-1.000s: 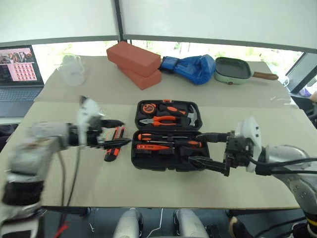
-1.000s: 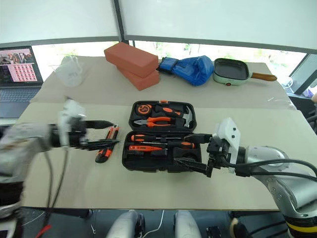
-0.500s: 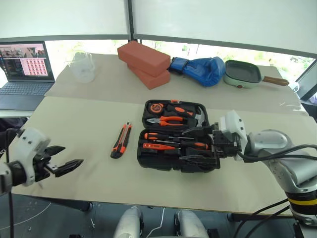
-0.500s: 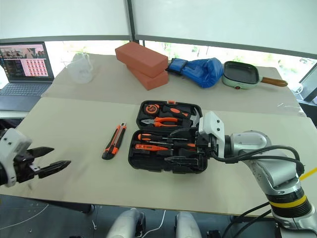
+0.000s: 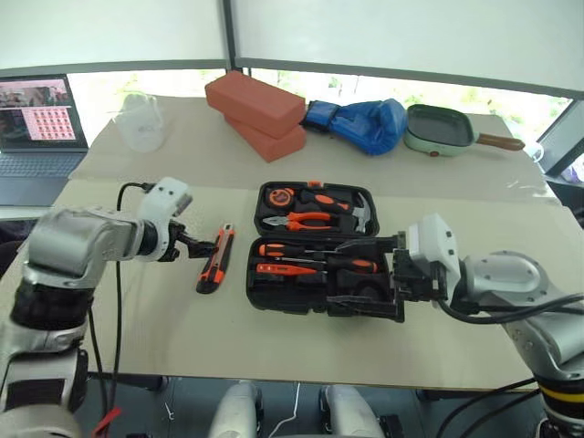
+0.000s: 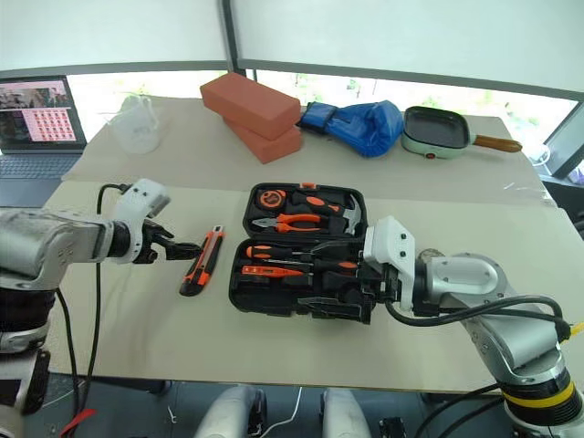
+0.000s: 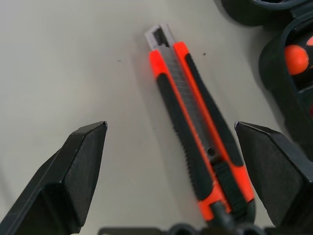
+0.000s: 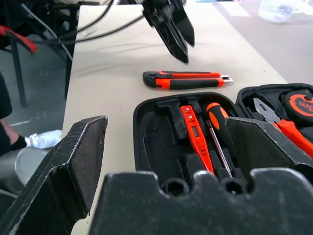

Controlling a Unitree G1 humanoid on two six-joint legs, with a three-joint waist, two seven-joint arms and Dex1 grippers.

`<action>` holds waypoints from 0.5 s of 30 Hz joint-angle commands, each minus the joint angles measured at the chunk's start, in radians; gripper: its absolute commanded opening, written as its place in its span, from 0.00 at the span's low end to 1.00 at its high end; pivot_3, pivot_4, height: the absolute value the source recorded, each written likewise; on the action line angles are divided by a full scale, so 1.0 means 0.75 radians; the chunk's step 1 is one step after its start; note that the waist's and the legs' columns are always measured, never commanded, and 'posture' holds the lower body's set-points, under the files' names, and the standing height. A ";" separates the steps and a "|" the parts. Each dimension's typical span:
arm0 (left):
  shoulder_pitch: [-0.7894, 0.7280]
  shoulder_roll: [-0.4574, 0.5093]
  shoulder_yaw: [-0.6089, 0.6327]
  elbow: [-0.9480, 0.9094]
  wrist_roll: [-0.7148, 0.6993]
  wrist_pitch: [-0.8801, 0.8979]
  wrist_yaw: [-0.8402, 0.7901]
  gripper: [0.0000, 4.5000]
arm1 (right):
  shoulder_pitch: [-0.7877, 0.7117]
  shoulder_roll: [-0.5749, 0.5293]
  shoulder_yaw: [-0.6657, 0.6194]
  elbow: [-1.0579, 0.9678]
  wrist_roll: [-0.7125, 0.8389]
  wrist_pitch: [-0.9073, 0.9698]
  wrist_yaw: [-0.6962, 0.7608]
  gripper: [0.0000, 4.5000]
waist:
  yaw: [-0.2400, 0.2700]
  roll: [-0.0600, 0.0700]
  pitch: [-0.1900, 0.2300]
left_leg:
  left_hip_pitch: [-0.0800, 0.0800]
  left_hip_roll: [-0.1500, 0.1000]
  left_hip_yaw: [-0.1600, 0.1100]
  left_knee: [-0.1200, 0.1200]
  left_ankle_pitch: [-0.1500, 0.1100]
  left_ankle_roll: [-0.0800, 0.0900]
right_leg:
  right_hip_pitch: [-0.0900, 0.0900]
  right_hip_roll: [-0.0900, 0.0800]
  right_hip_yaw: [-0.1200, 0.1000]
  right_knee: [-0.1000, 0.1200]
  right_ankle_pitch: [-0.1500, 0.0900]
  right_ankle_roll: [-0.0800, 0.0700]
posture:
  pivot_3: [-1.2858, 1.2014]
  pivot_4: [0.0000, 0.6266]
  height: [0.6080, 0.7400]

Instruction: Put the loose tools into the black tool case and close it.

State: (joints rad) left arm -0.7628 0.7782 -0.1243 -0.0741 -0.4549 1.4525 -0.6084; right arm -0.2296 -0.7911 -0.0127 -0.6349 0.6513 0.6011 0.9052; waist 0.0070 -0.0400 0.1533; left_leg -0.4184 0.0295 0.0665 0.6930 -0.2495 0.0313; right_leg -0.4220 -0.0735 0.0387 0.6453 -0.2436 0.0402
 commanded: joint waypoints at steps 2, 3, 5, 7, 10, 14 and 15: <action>-0.096 -0.039 -0.144 0.100 0.050 -0.032 -0.005 1.00 | 0.050 0.011 -0.047 -0.097 0.023 0.014 -0.079 1.00 | -0.002 0.000 0.000 | -0.002 -0.001 0.000 0.001 0.000 0.000 | -0.001 -0.001 0.000 0.000 0.000 0.001 | 0.52 0.24 0.99; -0.102 -0.048 -0.173 0.118 0.058 -0.042 -0.011 1.00 | 0.061 0.014 -0.053 -0.108 0.031 0.018 -0.092 1.00 | -0.003 0.000 0.000 | -0.002 0.000 0.000 0.001 0.000 0.000 | -0.002 -0.001 0.000 0.000 0.000 0.001 | 0.52 0.24 0.99; -0.118 -0.081 -0.227 0.185 0.079 -0.047 -0.008 1.00 | 0.088 0.016 -0.067 -0.129 0.039 0.023 -0.116 1.00 | -0.003 0.000 0.000 | -0.002 0.000 0.000 0.001 0.000 0.000 | -0.002 0.000 0.000 0.000 0.000 0.001 | 0.52 0.24 0.99; -0.127 -0.103 -0.248 0.235 0.097 -0.057 -0.004 1.00 | 0.106 0.016 -0.077 -0.142 0.040 0.025 -0.130 1.00 | 0.002 0.000 0.000 | -0.002 0.000 -0.001 0.001 0.000 0.000 | -0.001 0.000 0.000 0.000 0.000 0.001 | 0.52 0.24 0.99; -0.117 -0.115 -0.289 0.273 0.107 -0.063 -0.031 1.00 | 0.122 0.020 -0.104 -0.150 0.061 0.031 -0.151 1.00 | 0.007 0.001 0.000 | 0.000 -0.001 -0.001 0.002 0.000 0.000 | 0.001 -0.001 0.000 0.001 0.000 0.001 | 0.52 0.24 0.99; -0.096 -0.131 -0.303 0.277 0.088 -0.042 -0.067 0.86 | 0.128 0.013 -0.115 -0.155 0.076 0.031 -0.166 1.00 | 0.006 0.002 -0.002 | 0.004 -0.001 -0.001 0.002 0.000 0.000 | 0.005 -0.002 0.000 0.001 0.000 0.001 | 0.52 0.24 0.99; -0.090 -0.132 -0.304 0.284 0.094 -0.050 -0.071 0.80 | 0.129 0.009 -0.115 -0.156 0.079 0.031 -0.168 1.00 | 0.006 0.002 -0.002 | 0.004 -0.001 -0.001 0.002 0.000 0.000 | 0.005 -0.002 0.000 0.001 0.000 0.001 | 0.52 0.24 0.99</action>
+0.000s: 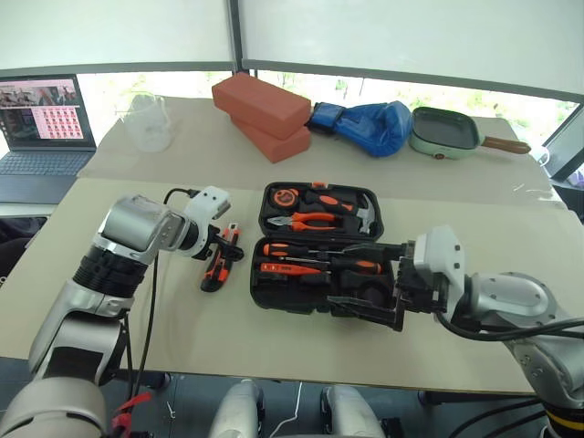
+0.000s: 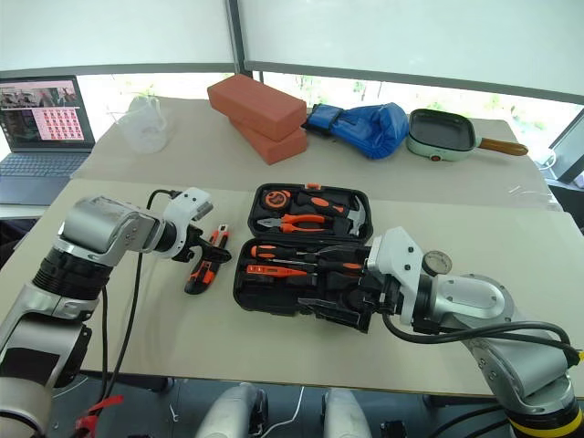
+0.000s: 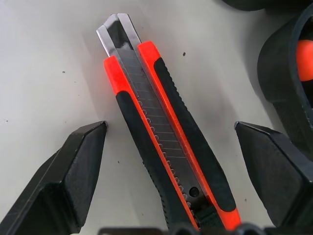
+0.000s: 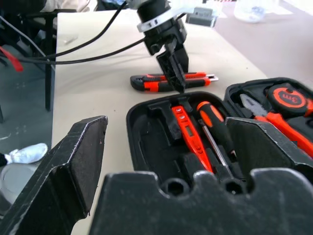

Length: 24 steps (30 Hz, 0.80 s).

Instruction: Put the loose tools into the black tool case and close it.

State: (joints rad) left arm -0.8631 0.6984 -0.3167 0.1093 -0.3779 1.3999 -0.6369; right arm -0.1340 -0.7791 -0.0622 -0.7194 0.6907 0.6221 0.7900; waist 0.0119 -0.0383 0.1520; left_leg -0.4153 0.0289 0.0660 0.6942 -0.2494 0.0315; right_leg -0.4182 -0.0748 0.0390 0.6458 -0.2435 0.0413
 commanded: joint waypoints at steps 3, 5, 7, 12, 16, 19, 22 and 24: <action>0.052 -0.004 -0.037 0.088 0.024 -0.018 -0.038 0.56 | 0.000 -0.015 -0.053 -0.044 0.034 0.003 -0.015 1.00 | 0.000 0.000 0.000 | 0.000 0.000 0.000 0.000 0.000 0.000 | 0.000 0.000 0.000 0.000 0.000 0.000 | 0.52 0.24 0.99; 0.058 0.025 -0.031 0.105 0.043 -0.046 -0.053 0.42 | -0.002 -0.020 -0.057 -0.042 0.038 0.003 -0.011 1.00 | -0.001 0.000 0.000 | 0.000 -0.001 0.000 0.000 0.000 0.000 | 0.000 0.000 0.000 0.000 0.000 0.000 | 0.52 0.24 0.99; 0.060 0.061 -0.010 0.126 0.054 -0.077 -0.070 0.33 | -0.005 -0.026 -0.060 -0.037 0.039 0.003 -0.006 1.00 | -0.002 0.000 0.000 | 0.000 0.000 0.000 0.000 0.000 0.000 | 0.000 0.000 0.000 0.000 0.000 0.000 | 0.52 0.24 0.99; 0.024 0.186 0.034 0.146 0.096 -0.367 -0.218 0.32 | -0.010 -0.043 -0.071 -0.031 0.059 0.016 -0.006 1.00 | -0.017 0.000 0.000 | 0.000 0.001 0.000 -0.001 0.000 0.000 | -0.002 0.002 0.001 0.001 0.000 -0.001 | 0.52 0.24 0.99; -0.022 0.278 0.040 -0.005 0.075 -0.689 -0.508 0.32 | 0.009 -0.067 -0.097 -0.034 0.087 0.035 -0.003 1.00 | -0.020 -0.003 0.002 | -0.007 0.002 0.000 0.000 0.000 -0.001 | -0.008 0.002 0.000 0.001 0.000 -0.001 | 0.52 0.24 0.99; -0.057 0.299 0.043 -0.122 0.039 -0.883 -0.731 0.32 | 0.029 -0.085 -0.118 -0.039 0.100 0.045 0.002 1.00 | 0.006 -0.004 0.002 | -0.011 0.002 0.000 0.001 0.000 0.000 | -0.009 -0.001 -0.002 -0.002 0.000 0.000 | 0.52 0.24 0.99; -0.100 0.277 0.008 -0.212 0.016 -0.987 -0.909 0.32 | 0.060 -0.095 -0.134 -0.050 0.111 0.050 -0.006 1.00 | 0.016 -0.004 0.002 | -0.012 0.001 0.000 0.002 -0.001 0.002 | -0.006 -0.002 -0.003 -0.007 0.001 0.003 | 0.52 0.24 0.99; -0.131 0.229 -0.043 -0.249 0.025 -1.007 -0.971 0.32 | 0.088 -0.100 -0.145 -0.068 0.116 0.053 -0.011 1.00 | 0.016 -0.004 0.002 | -0.012 0.001 0.001 0.003 -0.002 0.003 | -0.005 -0.002 -0.002 -0.007 0.001 0.003 | 0.52 0.24 0.99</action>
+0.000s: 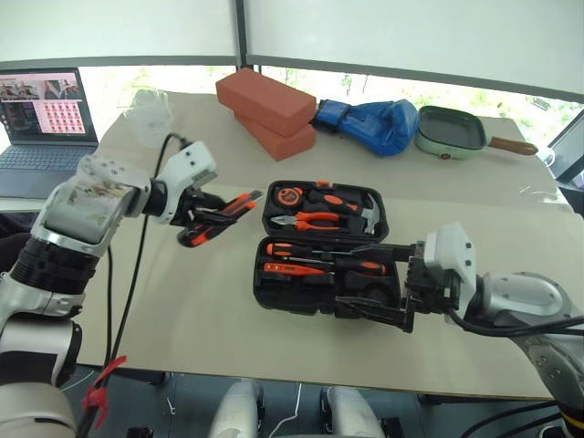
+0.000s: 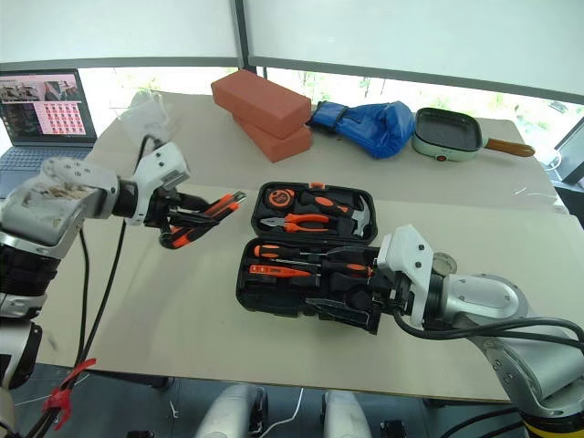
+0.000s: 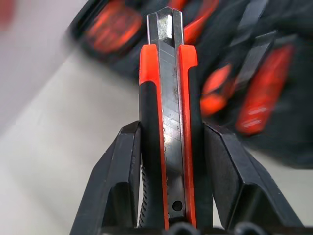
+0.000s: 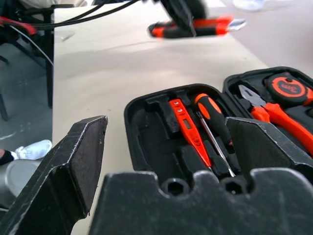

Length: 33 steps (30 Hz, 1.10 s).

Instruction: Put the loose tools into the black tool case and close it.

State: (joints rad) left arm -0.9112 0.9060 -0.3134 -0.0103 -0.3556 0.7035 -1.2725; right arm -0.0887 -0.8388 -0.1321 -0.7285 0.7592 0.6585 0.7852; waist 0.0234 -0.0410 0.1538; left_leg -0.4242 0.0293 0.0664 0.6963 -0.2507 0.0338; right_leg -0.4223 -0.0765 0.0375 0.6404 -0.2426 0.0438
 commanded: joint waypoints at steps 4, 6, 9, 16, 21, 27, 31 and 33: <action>-0.129 -0.176 -0.201 -0.097 0.091 -0.065 -0.148 0.32 | 0.085 -0.031 -0.077 -0.090 0.034 0.008 -0.016 1.00 | 0.000 0.000 0.000 | 0.000 -0.002 -0.001 0.001 0.000 0.000 | 0.001 0.002 0.000 0.001 0.000 0.000 | 0.52 0.24 0.99; -0.148 -0.233 -0.276 -0.094 0.124 -0.009 -0.152 0.32 | 0.106 -0.031 -0.091 -0.104 0.039 0.012 -0.031 1.00 | -0.008 0.000 0.000 | 0.000 -0.002 -0.001 0.001 0.000 0.000 | 0.001 0.002 0.001 0.001 0.000 0.000 | 0.52 0.24 0.99; -0.150 -0.271 -0.352 -0.109 0.163 0.033 -0.169 0.32 | 0.127 -0.029 -0.106 -0.124 0.048 0.019 -0.049 1.00 | -0.022 0.000 0.000 | 0.000 -0.002 -0.001 0.001 0.000 0.000 | 0.000 0.004 0.002 0.002 0.000 0.000 | 0.52 0.24 0.99; -0.173 -0.424 -0.518 -0.080 0.243 0.201 -0.121 0.32 | 0.225 -0.019 -0.162 -0.205 0.091 0.034 -0.119 1.00 | -0.015 0.000 0.000 | 0.000 -0.002 -0.002 0.002 0.000 0.000 | 0.001 0.003 0.002 0.002 0.000 0.001 | 0.52 0.24 0.99; -0.168 -0.492 -0.575 -0.021 0.296 0.204 -0.091 0.32 | 0.236 -0.023 -0.173 -0.212 0.099 0.031 -0.139 1.00 | -0.016 0.000 0.000 | 0.000 -0.002 -0.003 0.002 0.000 0.000 | 0.001 0.004 0.003 0.002 0.000 0.001 | 0.52 0.24 0.99; -0.150 -0.514 -0.599 0.008 0.310 0.228 -0.104 0.32 | 0.234 -0.025 -0.175 -0.208 0.098 0.025 -0.151 1.00 | -0.016 0.000 0.000 | 0.001 -0.002 -0.003 0.002 0.000 0.000 | 0.001 0.004 0.003 0.002 0.000 0.001 | 0.52 0.24 0.99; -0.134 -0.514 -0.604 0.022 0.324 0.219 -0.099 0.54 | 0.233 -0.024 -0.166 -0.204 0.087 0.019 -0.150 1.00 | -0.016 0.001 0.000 | 0.001 -0.002 -0.003 0.002 0.000 0.000 | 0.002 0.004 0.003 0.002 0.000 0.001 | 0.52 0.24 0.99; -0.139 -0.493 -0.571 -0.006 0.288 0.254 -0.130 0.66 | 0.227 -0.026 -0.159 -0.197 0.081 0.017 -0.146 1.00 | -0.016 0.001 0.000 | 0.001 -0.002 -0.003 0.002 0.000 0.000 | 0.002 0.004 0.003 0.002 0.000 0.001 | 0.52 0.24 0.99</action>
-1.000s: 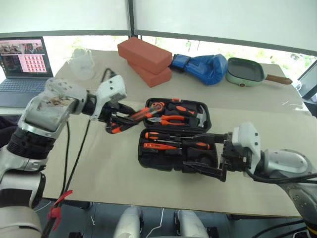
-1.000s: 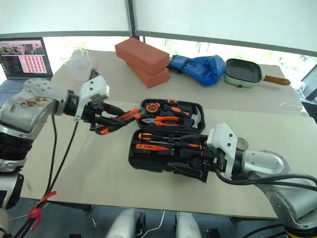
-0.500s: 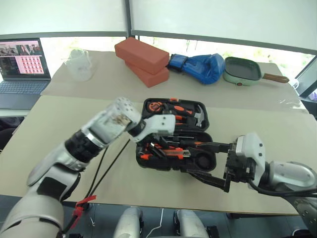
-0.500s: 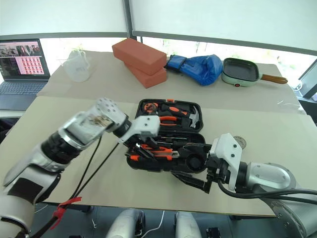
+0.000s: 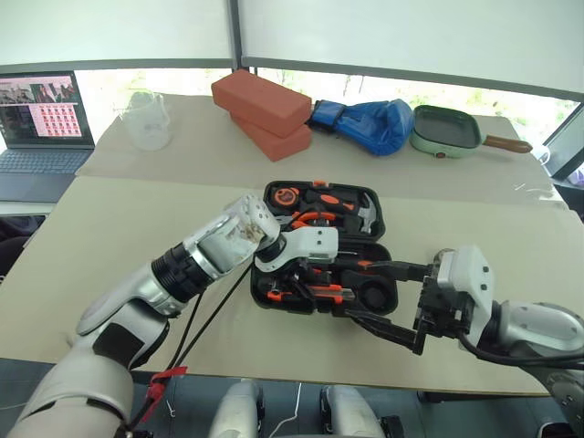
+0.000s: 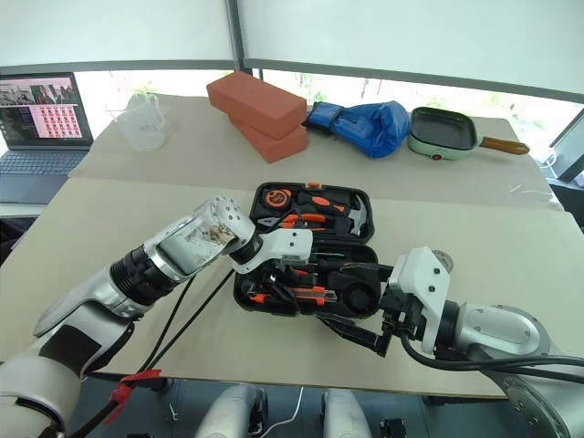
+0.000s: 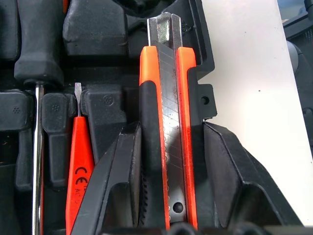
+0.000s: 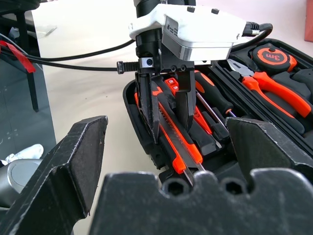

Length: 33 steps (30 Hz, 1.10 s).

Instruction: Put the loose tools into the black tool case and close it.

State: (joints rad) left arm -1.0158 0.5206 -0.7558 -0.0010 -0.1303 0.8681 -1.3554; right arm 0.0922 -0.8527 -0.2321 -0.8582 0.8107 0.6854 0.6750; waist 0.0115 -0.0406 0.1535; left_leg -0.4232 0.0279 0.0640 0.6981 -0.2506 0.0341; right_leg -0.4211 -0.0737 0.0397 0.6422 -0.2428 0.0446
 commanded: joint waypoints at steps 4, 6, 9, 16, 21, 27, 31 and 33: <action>-0.030 0.075 0.188 -0.096 -0.161 0.145 -0.084 0.89 | -0.034 -0.013 -0.017 0.001 0.004 -0.020 0.017 1.00 | -0.002 0.000 0.000 | -0.001 0.000 0.000 0.001 0.000 0.000 | -0.001 0.000 0.000 0.002 0.000 0.000 | 0.52 0.24 0.99; -0.024 0.106 0.246 -0.123 -0.203 0.147 -0.092 0.89 | -0.037 -0.015 -0.015 0.008 0.000 -0.022 0.023 1.00 | -0.006 0.000 0.000 | 0.000 0.001 0.000 0.001 0.000 0.000 | -0.002 0.000 0.000 0.003 0.000 0.000 | 0.52 0.24 0.99; 0.013 0.144 0.302 -0.134 -0.203 0.077 -0.066 0.89 | -0.038 -0.018 -0.016 0.016 -0.004 -0.025 0.035 1.00 | -0.003 0.000 0.000 | 0.000 0.002 0.000 0.001 0.000 0.000 | -0.001 0.000 0.000 0.002 0.000 0.000 | 0.52 0.24 0.99; 0.140 0.188 0.324 -0.119 -0.174 -0.142 -0.048 0.51 | -0.054 -0.022 -0.014 0.034 -0.008 -0.022 0.055 1.00 | 0.002 0.000 0.000 | 0.000 0.001 0.000 0.001 0.000 0.000 | -0.001 0.000 0.000 0.002 0.000 0.000 | 0.52 0.24 0.99; 0.161 0.163 0.279 -0.123 -0.145 -0.167 -0.037 0.11 | -0.054 -0.025 -0.026 0.034 -0.001 -0.016 0.060 1.00 | 0.002 0.000 0.000 | -0.001 0.000 0.000 0.002 0.000 0.000 | -0.001 -0.001 0.000 0.002 0.000 0.000 | 0.52 0.24 0.99; 0.170 0.197 0.203 -0.121 -0.085 -0.225 -0.097 0.01 | -0.037 -0.027 -0.039 0.020 0.001 -0.012 0.052 1.00 | 0.000 0.000 0.000 | -0.001 0.000 0.000 0.002 0.000 0.000 | -0.001 0.000 0.000 0.002 0.000 0.000 | 0.52 0.24 0.99; 0.181 0.218 0.144 -0.099 -0.013 -0.291 -0.116 0.01 | -0.027 -0.024 -0.038 0.011 0.002 -0.011 0.039 1.00 | 0.000 0.000 0.000 | 0.000 0.000 0.000 0.001 0.000 0.000 | -0.001 0.000 0.000 0.002 0.000 0.000 | 0.52 0.24 0.99; 0.187 0.216 0.128 -0.071 0.031 -0.346 -0.107 0.01 | -0.025 -0.024 -0.035 0.008 0.002 -0.011 0.034 1.00 | 0.000 0.000 0.000 | 0.000 0.000 0.000 0.002 0.000 0.000 | 0.000 0.000 0.000 0.002 0.000 0.000 | 0.52 0.24 0.99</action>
State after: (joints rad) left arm -0.8821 0.6779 -0.6361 -0.0692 -0.1545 0.6474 -1.4354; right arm 0.0747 -0.8638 -0.2304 -0.8192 0.8068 0.6851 0.7078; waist 0.0115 -0.0405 0.1535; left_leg -0.4231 0.0281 0.0641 0.6994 -0.2506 0.0341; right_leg -0.4210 -0.0737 0.0397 0.6438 -0.2429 0.0444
